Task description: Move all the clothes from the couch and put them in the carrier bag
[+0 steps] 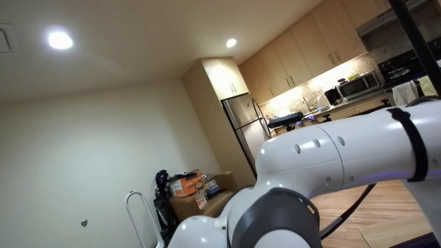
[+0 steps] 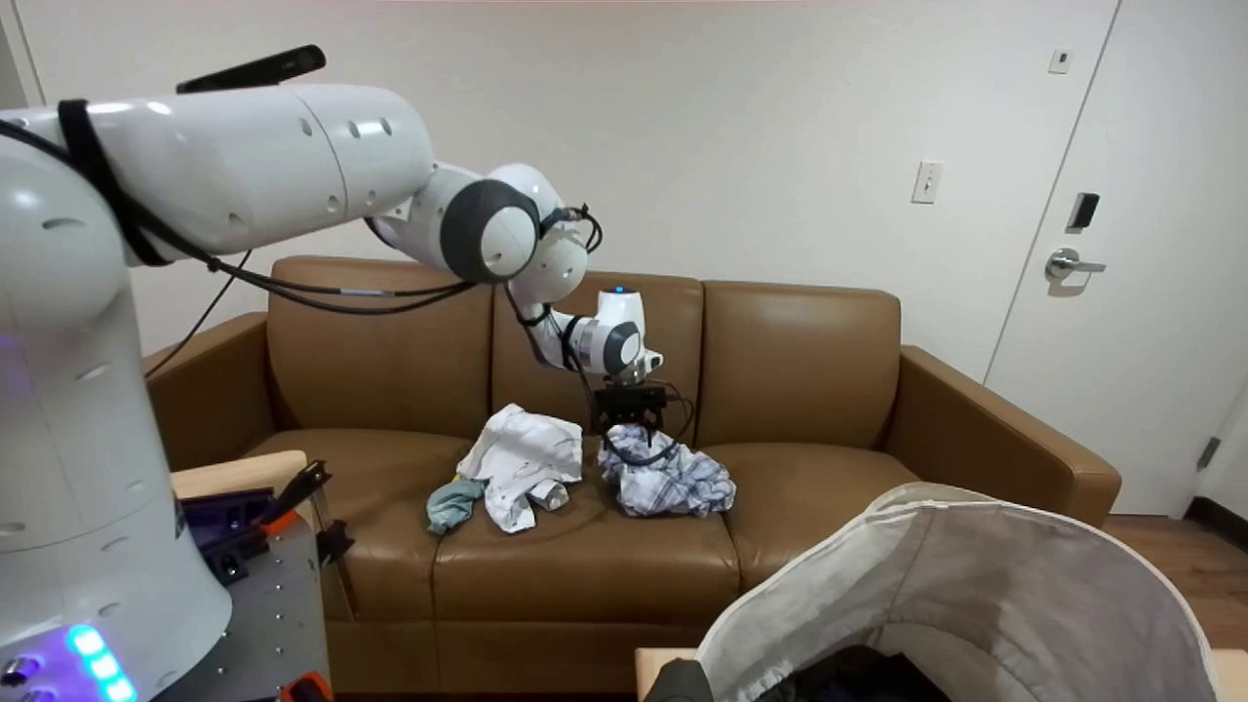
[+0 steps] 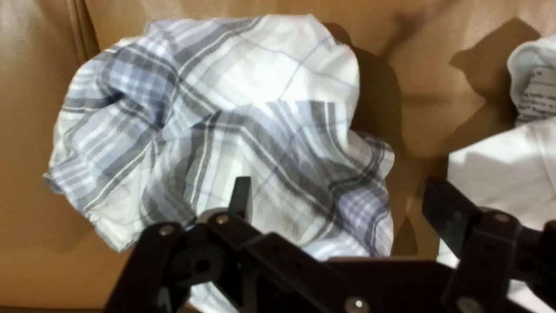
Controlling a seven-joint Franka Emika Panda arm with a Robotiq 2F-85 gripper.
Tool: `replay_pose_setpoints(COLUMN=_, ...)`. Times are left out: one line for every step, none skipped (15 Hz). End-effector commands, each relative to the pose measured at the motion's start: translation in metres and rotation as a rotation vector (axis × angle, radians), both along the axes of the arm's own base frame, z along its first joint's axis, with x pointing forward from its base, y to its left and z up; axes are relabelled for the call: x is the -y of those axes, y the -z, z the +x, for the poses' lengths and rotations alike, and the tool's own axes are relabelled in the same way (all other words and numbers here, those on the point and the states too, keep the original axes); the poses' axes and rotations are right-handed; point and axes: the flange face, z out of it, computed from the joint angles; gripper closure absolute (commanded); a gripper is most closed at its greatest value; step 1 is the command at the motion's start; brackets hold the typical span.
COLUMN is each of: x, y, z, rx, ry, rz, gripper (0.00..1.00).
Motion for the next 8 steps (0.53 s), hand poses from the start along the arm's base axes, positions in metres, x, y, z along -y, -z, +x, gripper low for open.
replay_pose_setpoints(x=0.014, y=0.066, z=0.002, rx=0.032, ry=-0.115, rz=0.01, gripper=0.0)
replay_pose_setpoints(x=0.016, y=0.063, z=-0.007, rx=0.028, ry=-0.149, rz=0.01, gripper=0.0)
replay_pose_setpoints(x=0.018, y=0.069, z=-0.015, rx=0.041, ry=-0.178, rz=0.009, gripper=0.0)
replay_pose_setpoints(x=0.018, y=0.076, z=-0.018, rx=0.046, ry=-0.199, rz=0.018, gripper=0.0)
replay_pose_setpoints(x=0.018, y=0.08, z=-0.021, rx=0.045, ry=-0.221, rz=0.025, gripper=0.0)
replay_pose_setpoints(x=0.019, y=0.081, z=-0.023, rx=0.046, ry=-0.243, rz=0.025, gripper=0.0)
replay_pose_setpoints(x=0.018, y=0.083, z=-0.025, rx=0.044, ry=-0.266, rz=0.022, gripper=0.0)
replay_pose_setpoints(x=0.017, y=0.084, z=-0.026, rx=0.043, ry=-0.289, rz=0.011, gripper=0.0)
